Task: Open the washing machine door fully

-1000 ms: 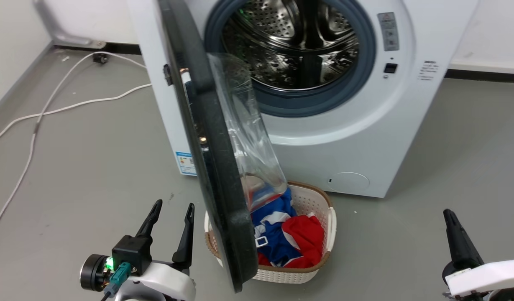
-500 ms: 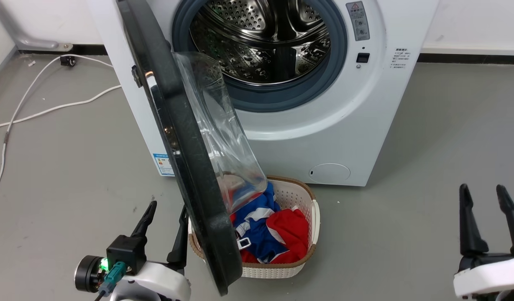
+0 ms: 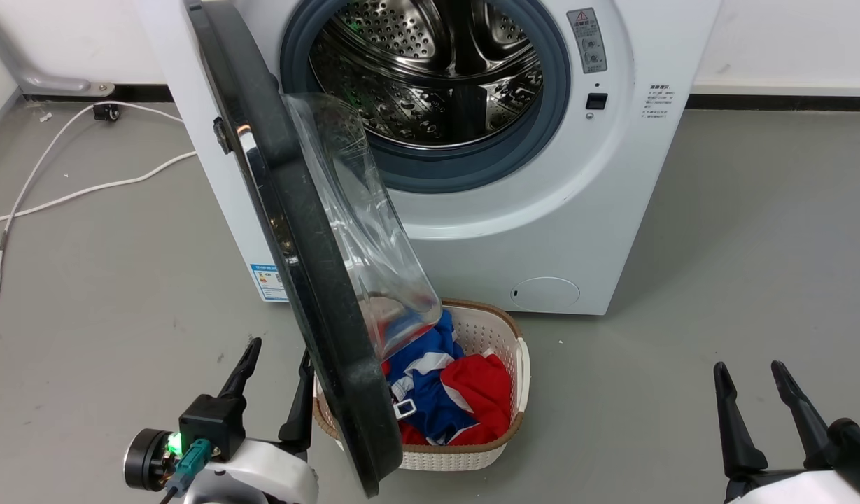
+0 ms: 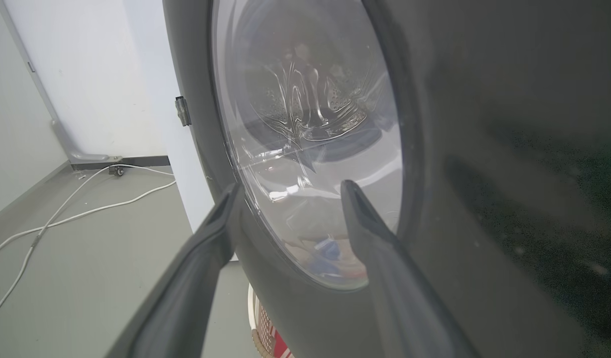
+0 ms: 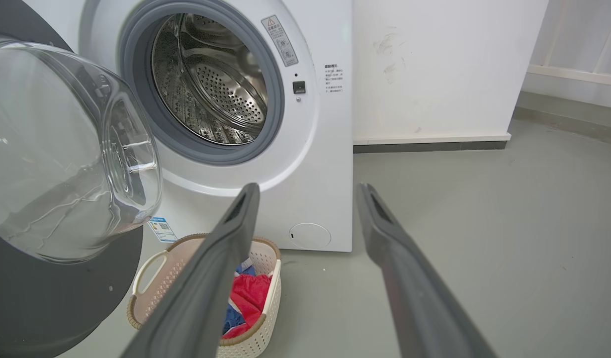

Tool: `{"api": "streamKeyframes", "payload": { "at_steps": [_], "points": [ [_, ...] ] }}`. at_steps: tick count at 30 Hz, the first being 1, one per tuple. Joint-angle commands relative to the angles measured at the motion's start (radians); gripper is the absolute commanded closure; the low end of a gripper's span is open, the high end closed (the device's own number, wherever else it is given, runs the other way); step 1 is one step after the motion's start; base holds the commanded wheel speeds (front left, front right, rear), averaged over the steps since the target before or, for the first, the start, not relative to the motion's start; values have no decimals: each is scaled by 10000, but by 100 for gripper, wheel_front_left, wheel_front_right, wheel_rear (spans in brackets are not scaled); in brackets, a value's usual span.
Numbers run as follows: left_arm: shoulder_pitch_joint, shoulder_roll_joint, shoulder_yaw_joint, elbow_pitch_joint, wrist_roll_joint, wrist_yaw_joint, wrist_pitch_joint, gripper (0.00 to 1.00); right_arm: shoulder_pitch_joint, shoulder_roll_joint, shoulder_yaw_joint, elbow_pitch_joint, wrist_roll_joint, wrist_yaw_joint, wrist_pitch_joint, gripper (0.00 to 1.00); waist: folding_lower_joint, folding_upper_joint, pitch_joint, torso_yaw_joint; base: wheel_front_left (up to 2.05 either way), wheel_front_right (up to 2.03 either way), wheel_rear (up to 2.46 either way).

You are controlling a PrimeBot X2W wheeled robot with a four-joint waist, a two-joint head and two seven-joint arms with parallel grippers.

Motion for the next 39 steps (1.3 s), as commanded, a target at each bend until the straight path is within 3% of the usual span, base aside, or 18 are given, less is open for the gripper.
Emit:
{"api": "streamKeyframes", "payload": {
  "at_steps": [1, 4, 5, 6, 7, 8, 19, 30, 39],
  "points": [
    [65, 36, -26, -23, -28, 42, 3, 0, -19, 34, 12, 8, 35, 1, -6, 0, 0, -1, 11, 10, 0, 0, 0],
    [18, 37, -57, -15, -49, 71, 28, 0, -63, 39, -5, -9, 56, 1, 8, 0, 0, -1, 16, 45, 0, 0, 0],
    [6, 33, -66, -7, -62, 83, 37, 11, -65, 40, -18, -15, 83, 1, 13, 0, 0, -1, 22, 54, 0, 0, 0],
    [-5, 35, -75, 7, -86, 75, 42, 52, -72, 40, -26, -22, 95, 1, 18, 0, 0, -1, 28, 60, 0, 0, 0],
    [-9, 32, -83, 37, -124, 63, 74, 71, -78, 40, -25, -20, 111, 1, 24, 0, 0, -1, 30, 63, 0, 0, 0],
    [-14, 38, -88, 51, -118, 54, 74, 100, -84, 41, -7, -15, 139, 1, 25, 0, 0, -1, 29, 62, 0, 0, 0],
    [-358, 249, 486, -654, -433, 387, -21, 100, -138, 41, 72, -66, 176, 1, 123, 0, 0, -1, -22, 137, 0, 0, 0],
    [-1264, 624, 970, -3883, -358, 663, 85, 100, -167, 37, 12, -46, 173, 1, 179, 0, 0, -1, -148, 245, 0, 0, 0],
    [-2168, 512, 252, -6330, -169, 537, 732, 100, -164, 36, 27, -8, 182, 1, 228, 0, 0, -1, -229, 282, 0, 0, 0]
  ]
}}
